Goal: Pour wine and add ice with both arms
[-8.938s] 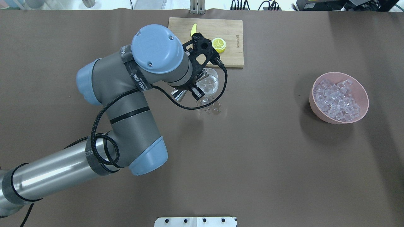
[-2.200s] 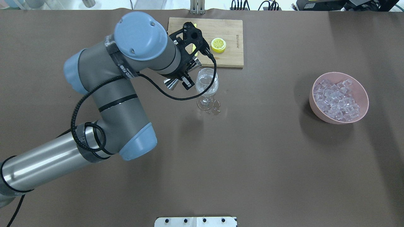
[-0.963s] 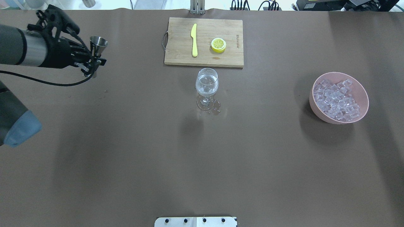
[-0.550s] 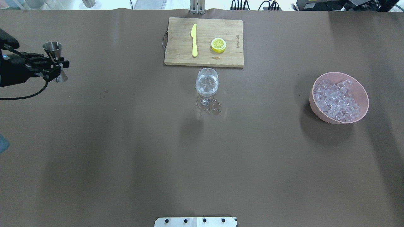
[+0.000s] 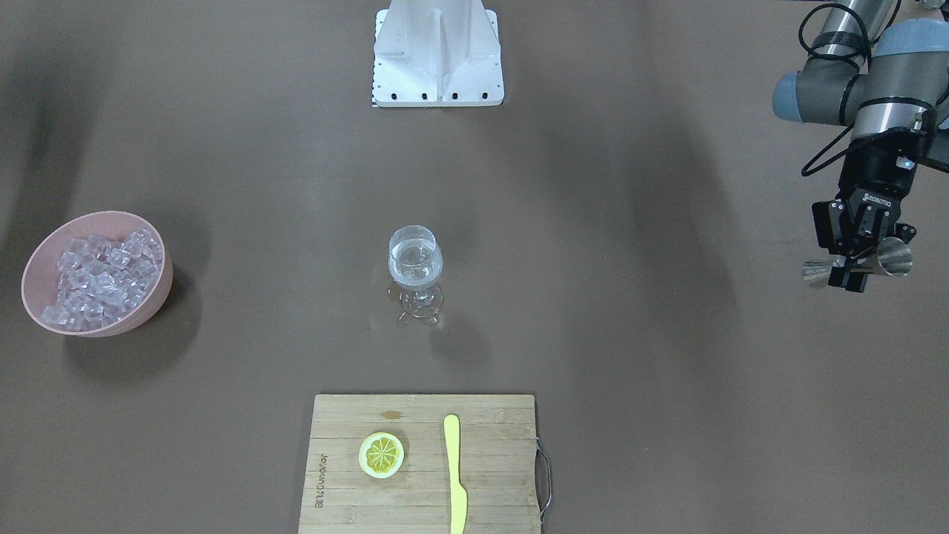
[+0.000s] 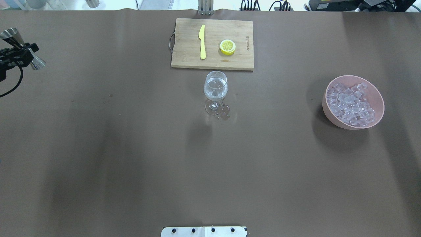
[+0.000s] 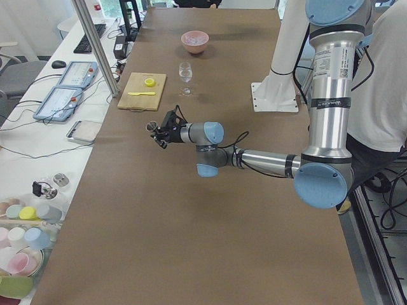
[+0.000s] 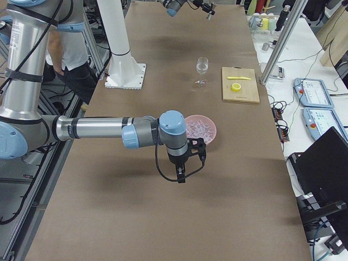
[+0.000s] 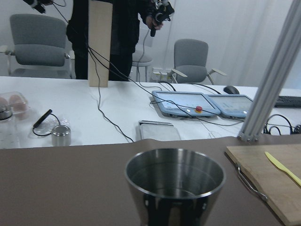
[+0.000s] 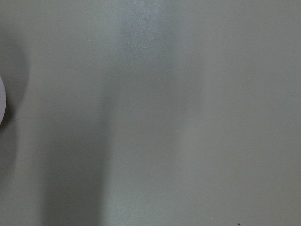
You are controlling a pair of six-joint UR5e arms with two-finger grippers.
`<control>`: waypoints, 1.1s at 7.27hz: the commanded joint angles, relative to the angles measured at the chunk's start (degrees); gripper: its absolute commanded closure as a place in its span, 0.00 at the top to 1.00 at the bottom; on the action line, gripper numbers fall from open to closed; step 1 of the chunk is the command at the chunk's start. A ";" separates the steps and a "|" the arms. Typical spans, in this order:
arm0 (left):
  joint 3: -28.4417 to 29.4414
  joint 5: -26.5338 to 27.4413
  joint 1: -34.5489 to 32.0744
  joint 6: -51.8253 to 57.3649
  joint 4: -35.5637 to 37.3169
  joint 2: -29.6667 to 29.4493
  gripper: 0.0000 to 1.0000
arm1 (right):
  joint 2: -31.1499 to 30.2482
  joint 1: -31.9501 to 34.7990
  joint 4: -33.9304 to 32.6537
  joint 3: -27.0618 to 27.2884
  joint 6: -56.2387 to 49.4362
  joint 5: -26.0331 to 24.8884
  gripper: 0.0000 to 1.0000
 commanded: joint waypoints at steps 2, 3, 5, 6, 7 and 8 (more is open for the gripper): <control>-11.28 15.48 6.94 -6.05 22.73 0.00 0.00 | 0.33 0.00 0.00 0.05 0.00 -0.03 1.00; -13.50 22.42 10.37 -8.06 30.74 -0.35 0.00 | 0.50 0.00 0.00 -0.13 0.00 -0.12 1.00; -13.79 33.86 12.16 -9.23 43.41 -1.92 0.00 | 0.68 0.00 0.00 -0.13 0.00 -0.12 1.00; -13.35 35.14 12.08 -9.66 44.08 -1.76 0.00 | 0.68 0.00 0.00 -0.13 0.00 -0.12 1.00; -12.13 34.97 12.08 -13.15 44.79 -1.41 0.00 | 0.68 0.00 0.00 -0.04 0.00 -0.12 1.00; -8.90 34.54 12.16 -20.32 44.79 -1.49 0.00 | 0.68 0.00 0.00 -0.04 0.00 -0.12 1.00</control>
